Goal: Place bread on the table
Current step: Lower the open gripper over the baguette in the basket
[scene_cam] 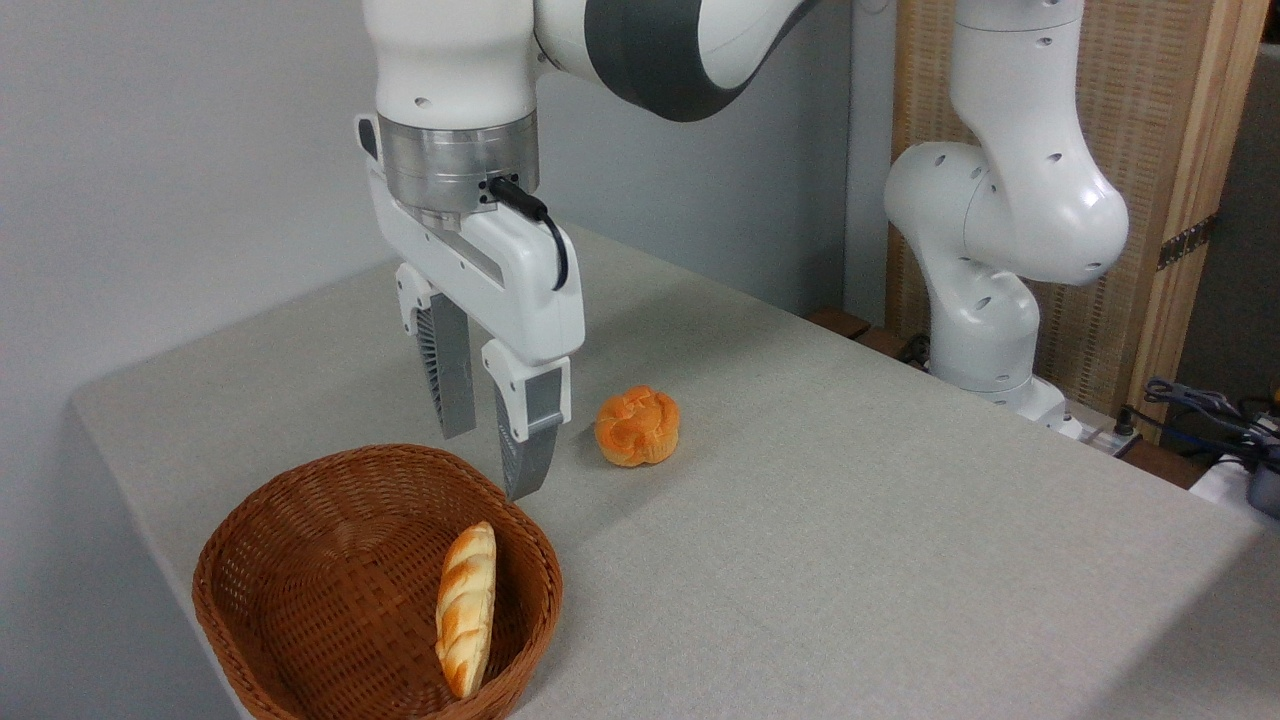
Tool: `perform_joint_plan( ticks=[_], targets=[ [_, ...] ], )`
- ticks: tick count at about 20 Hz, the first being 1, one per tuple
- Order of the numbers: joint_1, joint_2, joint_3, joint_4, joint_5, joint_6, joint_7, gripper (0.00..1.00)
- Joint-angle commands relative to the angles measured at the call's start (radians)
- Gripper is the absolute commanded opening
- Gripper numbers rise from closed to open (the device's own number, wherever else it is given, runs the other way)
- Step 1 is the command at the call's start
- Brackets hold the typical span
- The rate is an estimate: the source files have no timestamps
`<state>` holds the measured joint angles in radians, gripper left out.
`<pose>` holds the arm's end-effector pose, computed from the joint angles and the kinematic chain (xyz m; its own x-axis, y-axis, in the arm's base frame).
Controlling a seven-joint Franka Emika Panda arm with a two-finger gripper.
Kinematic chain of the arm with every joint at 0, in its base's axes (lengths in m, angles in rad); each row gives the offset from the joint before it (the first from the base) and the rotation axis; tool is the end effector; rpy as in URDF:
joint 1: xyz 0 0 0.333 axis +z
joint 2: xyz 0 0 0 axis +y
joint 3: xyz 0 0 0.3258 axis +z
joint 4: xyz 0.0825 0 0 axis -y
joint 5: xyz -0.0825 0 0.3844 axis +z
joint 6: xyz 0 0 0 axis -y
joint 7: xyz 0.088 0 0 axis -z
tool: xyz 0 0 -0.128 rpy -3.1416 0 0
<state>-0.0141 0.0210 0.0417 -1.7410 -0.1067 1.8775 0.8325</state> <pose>0.5847 0.0058 0.5485 0.7027 -0.6948 0.1531 -0.7014 -0.7126 -0.0142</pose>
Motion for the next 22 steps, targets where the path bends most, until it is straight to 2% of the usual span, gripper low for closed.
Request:
perform_joint_plan(
  ticks=[1,5,9,15,18,19,22],
  targets=[
    [-0.004,0.004,0.007,0.001,-0.002,0.011,-0.198,0.99],
    [-0.004,0.028,0.007,0.001,0.007,0.028,-0.450,1.00],
    [-0.004,0.048,0.006,0.001,0.004,0.100,-0.590,0.99],
    [-0.004,0.074,0.006,-0.002,0.007,0.135,-0.616,0.98],
    [-0.004,0.095,0.006,-0.002,0.008,0.166,-0.625,0.93],
    [-0.006,0.105,0.006,-0.003,0.024,0.166,-0.625,0.93],
    [-0.007,0.143,-0.002,-0.006,0.113,0.170,-0.625,0.97]
  ],
)
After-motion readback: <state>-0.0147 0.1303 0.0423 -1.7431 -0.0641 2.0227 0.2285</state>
